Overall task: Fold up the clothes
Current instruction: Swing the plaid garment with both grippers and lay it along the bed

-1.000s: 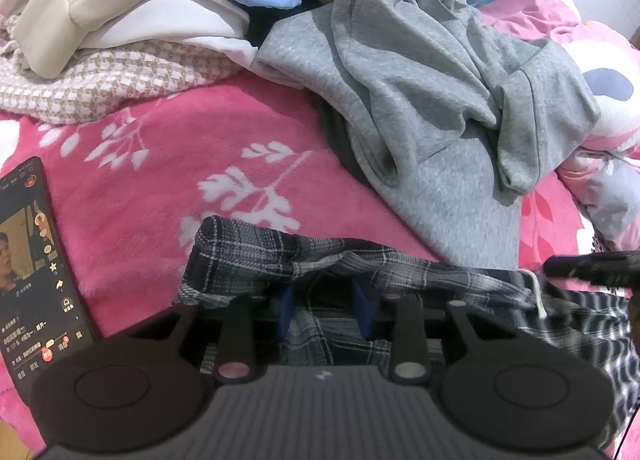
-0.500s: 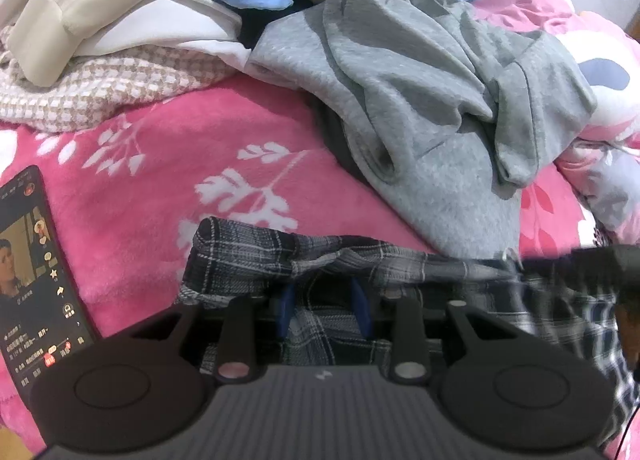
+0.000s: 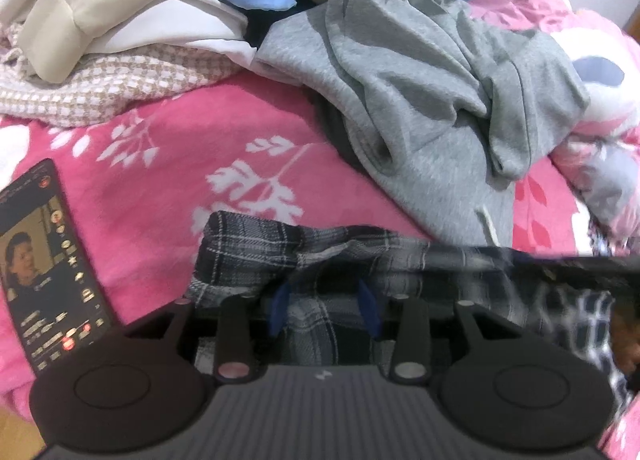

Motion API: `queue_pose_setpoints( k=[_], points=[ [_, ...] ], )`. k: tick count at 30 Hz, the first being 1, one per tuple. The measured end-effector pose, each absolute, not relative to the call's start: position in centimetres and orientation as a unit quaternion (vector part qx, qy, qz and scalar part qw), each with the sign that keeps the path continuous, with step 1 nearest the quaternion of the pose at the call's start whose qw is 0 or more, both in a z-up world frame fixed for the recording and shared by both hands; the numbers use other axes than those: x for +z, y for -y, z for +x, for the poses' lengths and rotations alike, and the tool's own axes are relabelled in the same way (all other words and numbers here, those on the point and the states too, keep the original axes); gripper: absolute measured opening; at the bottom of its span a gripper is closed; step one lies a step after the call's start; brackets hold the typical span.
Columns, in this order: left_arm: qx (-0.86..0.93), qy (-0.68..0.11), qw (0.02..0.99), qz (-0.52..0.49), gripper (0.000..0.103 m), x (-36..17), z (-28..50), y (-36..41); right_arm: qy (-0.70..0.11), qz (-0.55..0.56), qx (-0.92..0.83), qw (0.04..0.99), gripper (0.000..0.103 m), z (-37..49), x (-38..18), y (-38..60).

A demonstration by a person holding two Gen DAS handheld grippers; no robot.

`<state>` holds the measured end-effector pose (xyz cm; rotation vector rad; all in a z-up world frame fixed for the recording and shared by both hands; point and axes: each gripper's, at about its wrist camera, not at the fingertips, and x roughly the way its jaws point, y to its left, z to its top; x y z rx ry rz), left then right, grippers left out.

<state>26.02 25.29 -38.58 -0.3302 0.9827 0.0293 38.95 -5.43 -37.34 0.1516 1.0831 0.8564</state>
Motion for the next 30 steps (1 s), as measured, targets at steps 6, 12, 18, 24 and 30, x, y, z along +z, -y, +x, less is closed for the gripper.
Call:
queue_pose_setpoints(
  k=[6, 12, 18, 24, 30],
  points=[
    [0.013, -0.475, 0.871, -0.123, 0.046, -37.0, 24.7, -24.6, -0.458, 0.144, 0.286, 0.829, 0.025, 39.6, -34.8, 10.3],
    [-0.009, -0.493, 0.863, -0.107, 0.048, -35.7, 23.5, -23.9, -0.508, 0.034, 0.308, 0.803, 0.025, 32.4, -32.5, 14.1],
    [-0.016, -0.551, 0.833, -0.045, 0.048, -38.1, 22.7, -22.6, -0.585, -0.074, 0.301, 0.749, 0.024, 26.3, -36.2, 15.9],
    [-0.007, -0.544, 0.838, -0.035, 0.051, -35.4, 23.4, -21.2, -0.543, -0.045, 0.277, 0.791, 0.025, 27.5, -33.5, 18.7],
    [-0.045, -0.521, 0.851, -0.035, 0.052, -35.1, 25.1, -15.3, -0.489, -0.075, 0.225, 0.840, 0.025, 32.1, -32.8, 23.7]
  ],
)
